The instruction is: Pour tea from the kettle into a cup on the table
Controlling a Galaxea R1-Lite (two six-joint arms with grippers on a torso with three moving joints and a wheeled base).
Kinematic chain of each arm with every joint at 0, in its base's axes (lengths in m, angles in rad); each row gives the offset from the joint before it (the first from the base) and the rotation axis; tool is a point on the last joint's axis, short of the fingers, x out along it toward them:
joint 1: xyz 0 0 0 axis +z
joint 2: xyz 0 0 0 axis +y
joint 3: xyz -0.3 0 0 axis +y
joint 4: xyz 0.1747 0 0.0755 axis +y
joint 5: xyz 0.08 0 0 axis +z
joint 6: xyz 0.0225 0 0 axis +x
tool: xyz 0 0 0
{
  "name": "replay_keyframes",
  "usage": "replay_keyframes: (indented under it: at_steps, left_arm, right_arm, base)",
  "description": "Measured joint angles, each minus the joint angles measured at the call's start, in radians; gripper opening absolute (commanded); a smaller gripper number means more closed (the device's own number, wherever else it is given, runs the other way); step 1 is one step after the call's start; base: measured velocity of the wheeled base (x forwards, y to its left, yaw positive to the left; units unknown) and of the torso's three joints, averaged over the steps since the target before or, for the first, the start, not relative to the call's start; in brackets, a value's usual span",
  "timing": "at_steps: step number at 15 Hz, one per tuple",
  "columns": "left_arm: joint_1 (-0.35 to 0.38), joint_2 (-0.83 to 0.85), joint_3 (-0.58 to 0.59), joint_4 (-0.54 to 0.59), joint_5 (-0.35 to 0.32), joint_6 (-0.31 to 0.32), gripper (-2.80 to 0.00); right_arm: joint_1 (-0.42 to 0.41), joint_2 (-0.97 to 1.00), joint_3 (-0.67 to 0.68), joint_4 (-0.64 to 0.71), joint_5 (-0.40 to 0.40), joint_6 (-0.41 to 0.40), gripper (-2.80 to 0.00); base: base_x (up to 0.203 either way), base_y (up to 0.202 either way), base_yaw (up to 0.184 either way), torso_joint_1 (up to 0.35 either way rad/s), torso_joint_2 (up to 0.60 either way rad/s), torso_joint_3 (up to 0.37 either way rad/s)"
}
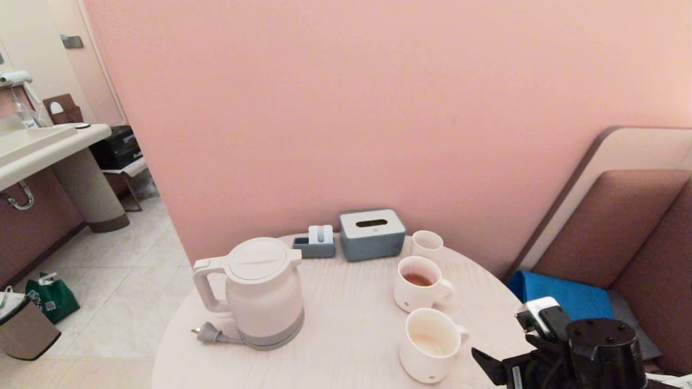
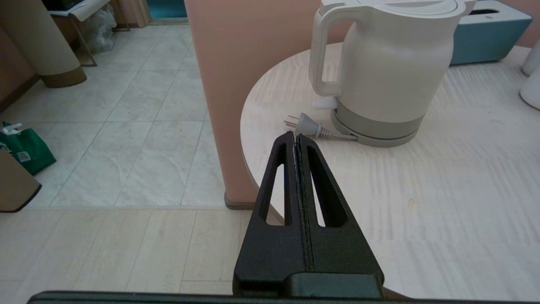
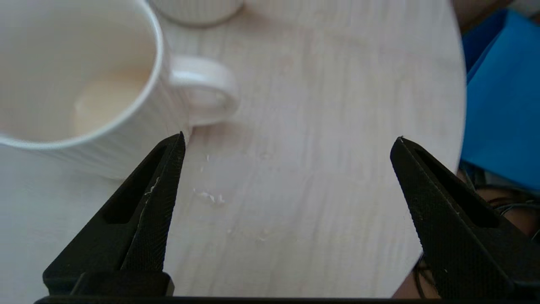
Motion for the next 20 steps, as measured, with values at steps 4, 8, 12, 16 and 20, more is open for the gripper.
replay_keyframes:
  at_steps: [4,8,12,16,20]
  left_arm:
    - [0.0,0.0,0.0,0.0,0.0,0.0,-2.8]
    - [0.0,0.0,0.0,0.0,0.0,0.0,-2.8]
    - [0.0,0.0,0.0,0.0,0.0,0.0,-2.8]
    - [0.0,0.0,0.0,0.0,0.0,0.0,-2.8]
    - [0.0,0.0,0.0,0.0,0.0,0.0,-2.8]
  right_arm:
    - [-0.005,-0.197,-0.01,0.05,-0.103,-0.069,0.0]
    - [-0.057,-0.438,-0.093,0.224,-0.234,-0.171,0.0]
    - [-0.092,-0.746,-0.171,0.559,-0.584,-0.291,0.0]
    - [-0.287,-1.003,-0.14,0.803,-0.86,-0.328,0.0]
    - [-0.365,-1.257,-0.12,0.872,-0.844,-0.331,0.0]
  base:
    - [0.0,0.0,0.0,0.0,0.0,0.0]
    - [0.0,0.0,0.0,0.0,0.0,0.0]
    - [0.0,0.0,0.0,0.0,0.0,0.0]
    - [0.0,0.0,0.0,0.0,0.0,0.0]
    - [0.0,0.0,0.0,0.0,0.0,0.0]
